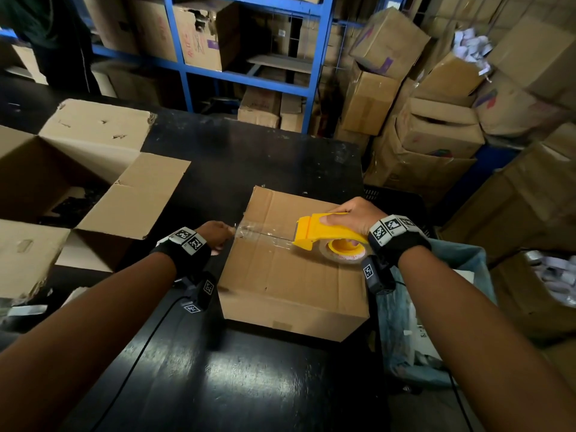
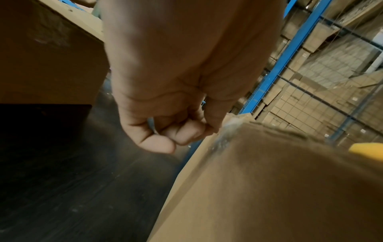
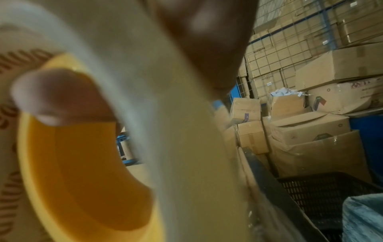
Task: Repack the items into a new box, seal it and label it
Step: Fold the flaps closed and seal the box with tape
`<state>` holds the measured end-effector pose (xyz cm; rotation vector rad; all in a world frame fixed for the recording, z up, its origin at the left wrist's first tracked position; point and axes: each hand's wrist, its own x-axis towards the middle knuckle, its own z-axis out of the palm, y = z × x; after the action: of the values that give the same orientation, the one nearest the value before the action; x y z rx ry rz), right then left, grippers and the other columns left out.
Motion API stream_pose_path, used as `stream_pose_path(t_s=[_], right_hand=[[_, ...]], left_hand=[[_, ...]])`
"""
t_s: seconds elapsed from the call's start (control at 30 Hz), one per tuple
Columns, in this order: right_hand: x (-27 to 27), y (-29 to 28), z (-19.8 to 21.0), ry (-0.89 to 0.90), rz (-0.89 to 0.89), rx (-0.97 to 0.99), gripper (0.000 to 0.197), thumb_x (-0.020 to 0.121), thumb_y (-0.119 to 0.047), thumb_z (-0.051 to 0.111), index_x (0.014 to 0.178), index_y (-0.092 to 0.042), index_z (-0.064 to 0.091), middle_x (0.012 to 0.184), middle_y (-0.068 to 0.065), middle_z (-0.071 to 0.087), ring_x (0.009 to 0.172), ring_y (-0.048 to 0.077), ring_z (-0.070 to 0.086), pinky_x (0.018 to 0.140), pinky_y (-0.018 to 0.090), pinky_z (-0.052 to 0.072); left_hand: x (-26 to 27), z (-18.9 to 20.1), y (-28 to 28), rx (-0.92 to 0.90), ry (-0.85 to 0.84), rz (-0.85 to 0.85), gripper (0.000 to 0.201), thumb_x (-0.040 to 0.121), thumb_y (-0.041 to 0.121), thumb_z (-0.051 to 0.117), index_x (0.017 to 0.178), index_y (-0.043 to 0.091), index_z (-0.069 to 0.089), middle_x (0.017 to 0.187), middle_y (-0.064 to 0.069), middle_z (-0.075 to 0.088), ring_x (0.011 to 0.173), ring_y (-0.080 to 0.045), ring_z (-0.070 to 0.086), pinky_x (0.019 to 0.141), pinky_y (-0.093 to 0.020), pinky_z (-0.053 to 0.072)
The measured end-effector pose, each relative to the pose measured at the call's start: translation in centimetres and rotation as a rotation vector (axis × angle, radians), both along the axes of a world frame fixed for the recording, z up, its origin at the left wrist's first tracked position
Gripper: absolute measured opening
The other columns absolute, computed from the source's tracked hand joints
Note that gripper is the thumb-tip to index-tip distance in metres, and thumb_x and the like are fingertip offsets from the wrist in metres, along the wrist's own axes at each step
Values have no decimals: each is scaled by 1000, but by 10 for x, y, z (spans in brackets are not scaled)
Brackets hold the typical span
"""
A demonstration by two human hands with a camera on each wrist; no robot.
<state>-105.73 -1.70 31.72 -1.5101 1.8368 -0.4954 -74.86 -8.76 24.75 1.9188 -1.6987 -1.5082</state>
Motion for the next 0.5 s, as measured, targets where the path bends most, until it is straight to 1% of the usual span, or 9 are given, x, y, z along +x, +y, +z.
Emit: stream_pose_path(t_s=[0.07,0.13,0.27,0.33,0.37,0.4,0.43,0.47,0.5], right_hand=[[0,0,0,7,0,4,43,74,-52,75,107,-24,74,95,-5,71,89,11,65,73,23,49],[0,-1,-1,12,-3,7,44,73,-54,75,106,-25,75,96,-5,71,89,11,65,72,23,50],[2,0,0,46,11,8,43,75,-55,72,108,-27,74,98,-7,70,91,11,64,73,24,49],[4,0,2,75,35,12,42,77,-54,70,109,-27,73,100,-7,68,94,12,62,75,25,48],[6,-1,3,90,44,10,42,78,-54,70,109,-27,73,100,-7,68,95,13,62,75,25,47],[7,-1,3,105,49,9,41,78,-54,69,109,-27,73,100,-8,67,95,12,61,76,25,47],[8,-1,4,118,53,6,40,79,-53,69,109,-26,73,99,-9,66,95,12,60,77,25,46],[10,-1,5,130,55,6,39,80,-52,69,108,-26,73,98,-9,65,94,11,59,76,25,45],[11,-2,6,142,56,5,38,81,-51,68,108,-25,73,97,-10,64,91,9,58,74,24,45]], left_hand=[[-2,-4,0,57,29,1,25,97,21,44,73,16,52,63,-3,41,53,-14,37,51,-20,32],[-2,-8,-2,84,65,10,29,96,19,44,68,18,51,59,-2,40,51,-13,34,51,-19,29],[-2,-11,-4,100,125,12,34,96,16,42,62,15,47,56,-3,36,46,-13,32,49,-18,31],[-2,-13,-1,99,124,-23,32,95,12,39,64,15,46,51,-2,35,40,-12,29,45,-16,27],[-3,-12,2,105,91,-49,31,94,9,36,65,15,45,50,-2,33,38,-12,28,45,-16,25],[-3,-13,2,99,44,-72,30,94,8,34,67,15,46,51,-3,33,38,-12,28,45,-17,24],[-2,-14,2,73,-9,-90,28,94,7,34,70,14,48,55,-5,37,41,-14,32,46,-18,27],[-3,-14,2,15,-64,-98,23,94,8,37,77,12,51,63,-8,46,46,-18,40,48,-21,33],[-3,-13,1,-63,-128,-103,15,93,9,42,87,11,56,77,-12,56,58,-22,51,54,-25,42]])
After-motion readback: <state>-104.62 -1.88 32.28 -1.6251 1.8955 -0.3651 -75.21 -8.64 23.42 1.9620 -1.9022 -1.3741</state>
